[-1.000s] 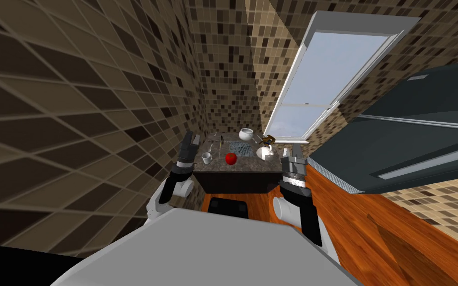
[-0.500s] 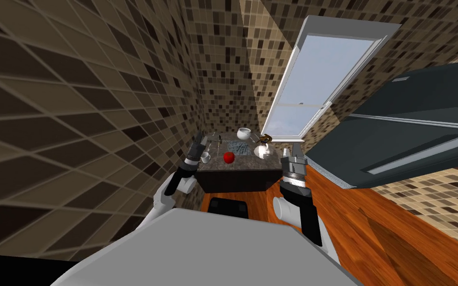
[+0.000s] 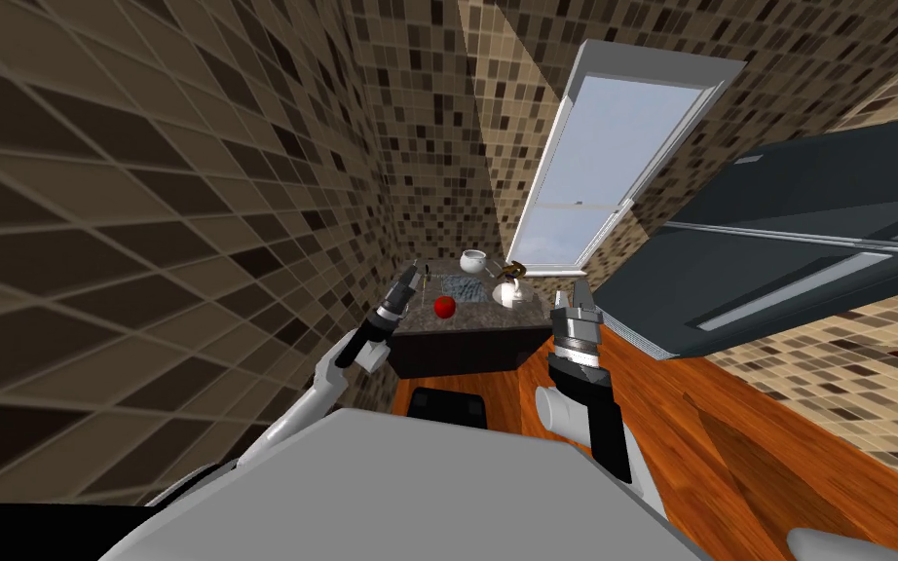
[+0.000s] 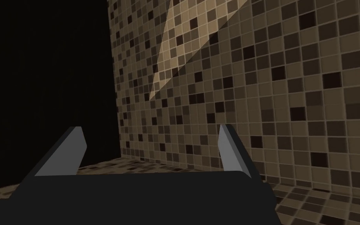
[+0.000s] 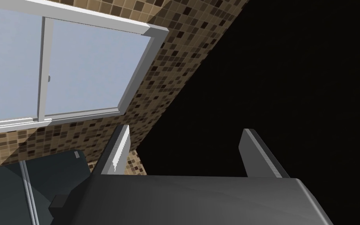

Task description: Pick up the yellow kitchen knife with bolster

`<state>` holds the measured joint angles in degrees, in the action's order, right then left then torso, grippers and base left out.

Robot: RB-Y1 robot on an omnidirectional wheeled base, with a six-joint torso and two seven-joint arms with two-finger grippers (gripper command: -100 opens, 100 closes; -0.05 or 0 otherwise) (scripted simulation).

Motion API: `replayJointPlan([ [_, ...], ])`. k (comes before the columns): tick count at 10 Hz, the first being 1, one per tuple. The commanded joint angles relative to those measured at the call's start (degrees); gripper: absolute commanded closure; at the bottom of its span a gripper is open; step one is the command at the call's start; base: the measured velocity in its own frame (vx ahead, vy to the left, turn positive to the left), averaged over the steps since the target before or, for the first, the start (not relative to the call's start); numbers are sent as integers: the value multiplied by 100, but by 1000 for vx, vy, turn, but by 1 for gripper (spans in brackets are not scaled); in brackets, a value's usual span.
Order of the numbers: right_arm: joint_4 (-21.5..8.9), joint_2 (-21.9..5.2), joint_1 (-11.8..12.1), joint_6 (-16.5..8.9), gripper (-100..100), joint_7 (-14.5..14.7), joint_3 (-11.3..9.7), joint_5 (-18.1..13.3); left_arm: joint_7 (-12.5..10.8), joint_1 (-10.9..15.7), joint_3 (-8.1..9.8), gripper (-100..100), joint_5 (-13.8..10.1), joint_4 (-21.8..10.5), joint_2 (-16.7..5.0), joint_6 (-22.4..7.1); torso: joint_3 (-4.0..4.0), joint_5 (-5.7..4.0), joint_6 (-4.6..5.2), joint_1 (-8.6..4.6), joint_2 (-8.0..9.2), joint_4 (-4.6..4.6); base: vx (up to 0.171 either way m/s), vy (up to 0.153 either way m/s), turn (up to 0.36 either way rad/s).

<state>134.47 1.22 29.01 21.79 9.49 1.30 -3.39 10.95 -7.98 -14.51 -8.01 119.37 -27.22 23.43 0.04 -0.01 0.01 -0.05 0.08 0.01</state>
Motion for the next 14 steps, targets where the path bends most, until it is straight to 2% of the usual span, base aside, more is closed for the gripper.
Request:
replayJointPlan([
  [1, 0, 0, 0, 0, 0, 0, 0, 0, 14, 139, -73, -100, -126, -90, -238, -112, 0, 0, 0, 0, 0, 0, -23, -12, -52],
  [2, 0, 0, 1, 0, 0, 0, 0, 0, 80, 370, -285, -100, -355, -330, -438, -279, 0, 0, -3, 2, 0, 1, -23, -13, -106],
  [3, 0, 0, 0, 0, 0, 0, 0, 0, 80, 397, -285, -100, -355, -336, -553, -279, 0, 0, -1, 3, -1, 0, -19, -14, -54],
  [4, 0, 0, 1, 0, 0, 0, 0, 0, 155, 622, -501, -100, -599, -582, -779, -456, 0, 0, -3, 2, -2, 0, -27, -18, -121],
  [5, 0, 0, 0, 0, 0, 0, 0, 0, 155, 655, -501, -100, -599, -594, -874, -456, 0, 0, 0, 0, 0, 0, -24, -11, -54],
  [6, 0, 0, 1, 0, 0, 0, 0, 0, 239, 880, -722, -100, -838, -831, -1062, -641, 0, 0, -4, 3, 0, 0, -27, -15, -102],
  [7, 0, 0, 0, 0, 0, 0, 0, 0, 239, 910, -722, -100, -860, -862, -1198, -641, 0, 0, -1, 2, 0, 0, -19, -11, -71],
  [8, 0, 0, 1, 0, 0, 0, 0, 0, 333, 1161, -945, -100, -1111, -1080, -1402, -834, 0, 1, -4, 3, -1, 0, -16, -13, -110],
  [9, 0, 0, 0, 0, 0, 0, 0, 0, 333, 1161, -945, -100, -1136, -1138, -1523, -834, -1, 0, -2, 2, -3, -1, -14, -10, -76],
  [10, 0, 0, 1, 0, 0, 0, 0, 0, 437, 1400, -1171, -100, -1360, -1363, -1694, -1035, -1, 0, -5, 4, -3, 0, -21, -11, -121],
  [11, 0, 0, 0, 0, 0, 0, 0, 0, 437, 1405, -1171, -100, -1427, -1419, -1825, -1035, -1, 1, -2, 3, -3, -1, -18, -8, -73],
  [12, 0, 0, 1, 0, 0, 0, 0, 0, 550, 1633, -1398, -100, -1637, -1646, -2010, -1243, 0, 1, -6, 5, -2, 0, -18, -11, -155],
  [13, 0, 0, 0, 0, 0, 0, 0, 0, 550, 1642, -1398, -100, -1731, -1705, -2164, -1243, -2, 1, -1, 4, -4, 0, -13, -5, -80],
  [14, 0, 0, 1, 0, 0, 0, 1, 0, 673, 1870, -1625, -100, -1938, -1949, -2340, -1457, -1, 1, -7, 6, -3, 0, -12, -4, -154],
])
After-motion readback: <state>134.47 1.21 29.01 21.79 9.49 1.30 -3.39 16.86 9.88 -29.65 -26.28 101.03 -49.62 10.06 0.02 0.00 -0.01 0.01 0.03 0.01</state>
